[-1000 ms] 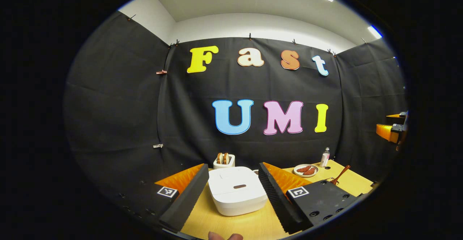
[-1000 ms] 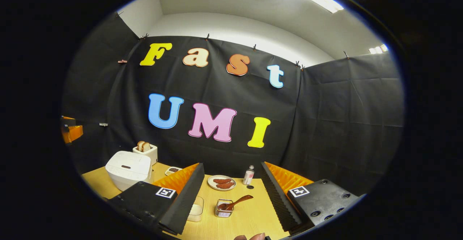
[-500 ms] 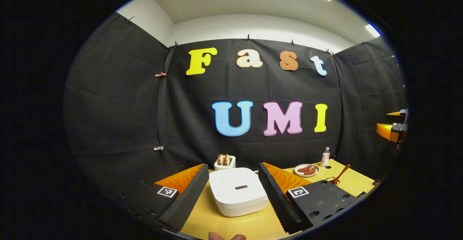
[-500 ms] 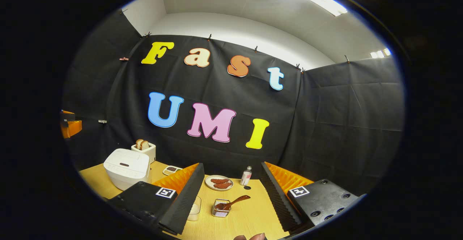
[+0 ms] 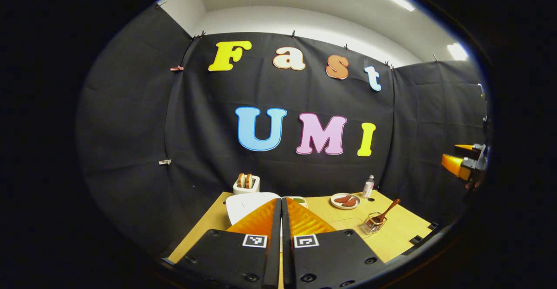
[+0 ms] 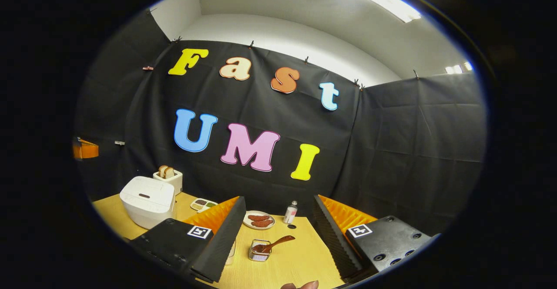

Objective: Close the left gripper, press the button to open the rice cooker; take a wooden spoon from the chopstick holder with the right hand, scoop a spoonful of rice and pour it into the rice cooker, then put the wooden spoon back into the chopstick holder.

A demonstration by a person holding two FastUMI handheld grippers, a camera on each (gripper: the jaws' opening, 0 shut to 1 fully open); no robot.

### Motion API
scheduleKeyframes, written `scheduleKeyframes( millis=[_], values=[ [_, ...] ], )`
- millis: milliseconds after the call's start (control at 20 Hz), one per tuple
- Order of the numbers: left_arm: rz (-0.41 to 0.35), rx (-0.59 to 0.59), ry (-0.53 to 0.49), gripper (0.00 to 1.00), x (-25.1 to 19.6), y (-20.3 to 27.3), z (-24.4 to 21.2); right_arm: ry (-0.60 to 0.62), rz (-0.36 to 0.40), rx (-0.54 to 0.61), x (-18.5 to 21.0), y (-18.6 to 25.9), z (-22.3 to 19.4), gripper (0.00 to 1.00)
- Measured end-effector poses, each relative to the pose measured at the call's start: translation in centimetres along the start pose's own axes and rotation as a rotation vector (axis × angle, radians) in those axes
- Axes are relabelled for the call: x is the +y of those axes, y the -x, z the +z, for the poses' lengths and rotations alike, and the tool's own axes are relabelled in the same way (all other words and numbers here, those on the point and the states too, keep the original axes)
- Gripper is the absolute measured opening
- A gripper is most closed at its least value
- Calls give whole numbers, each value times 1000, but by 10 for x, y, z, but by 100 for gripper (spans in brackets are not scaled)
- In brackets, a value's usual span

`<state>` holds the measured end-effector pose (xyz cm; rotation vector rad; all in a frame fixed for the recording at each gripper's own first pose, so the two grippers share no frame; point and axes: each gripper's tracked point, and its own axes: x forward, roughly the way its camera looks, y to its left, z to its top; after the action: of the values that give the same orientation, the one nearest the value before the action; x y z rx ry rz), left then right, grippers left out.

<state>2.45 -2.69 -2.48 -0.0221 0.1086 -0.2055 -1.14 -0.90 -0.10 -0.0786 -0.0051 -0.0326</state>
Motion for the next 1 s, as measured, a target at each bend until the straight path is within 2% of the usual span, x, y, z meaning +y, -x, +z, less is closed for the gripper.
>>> scheduleKeyframes(
  millis=[150, 300, 400, 450, 850, 1000],
  values=[
    [-23, 19, -41, 7, 3, -22, -1, 12, 4, 12, -2, -5, -6, 97],
    [-55, 87, -51, 7, 10, -53, -14, 4, -11, 25, -8, -8, -10, 97],
    [-81, 123, -49, 10, 16, -75, -20, -4, -24, 22, -9, -8, -9, 97],
    [-95, 138, -44, 7, 19, -86, -24, 0, -30, 26, -10, -8, -10, 97],
    [-214, 250, 45, 7, 26, -160, -80, 16, -49, 49, -14, -7, -18, 97],
    [-223, 335, 93, 7, 35, -189, -111, 24, -52, 52, -17, -9, -19, 97]
  ],
)
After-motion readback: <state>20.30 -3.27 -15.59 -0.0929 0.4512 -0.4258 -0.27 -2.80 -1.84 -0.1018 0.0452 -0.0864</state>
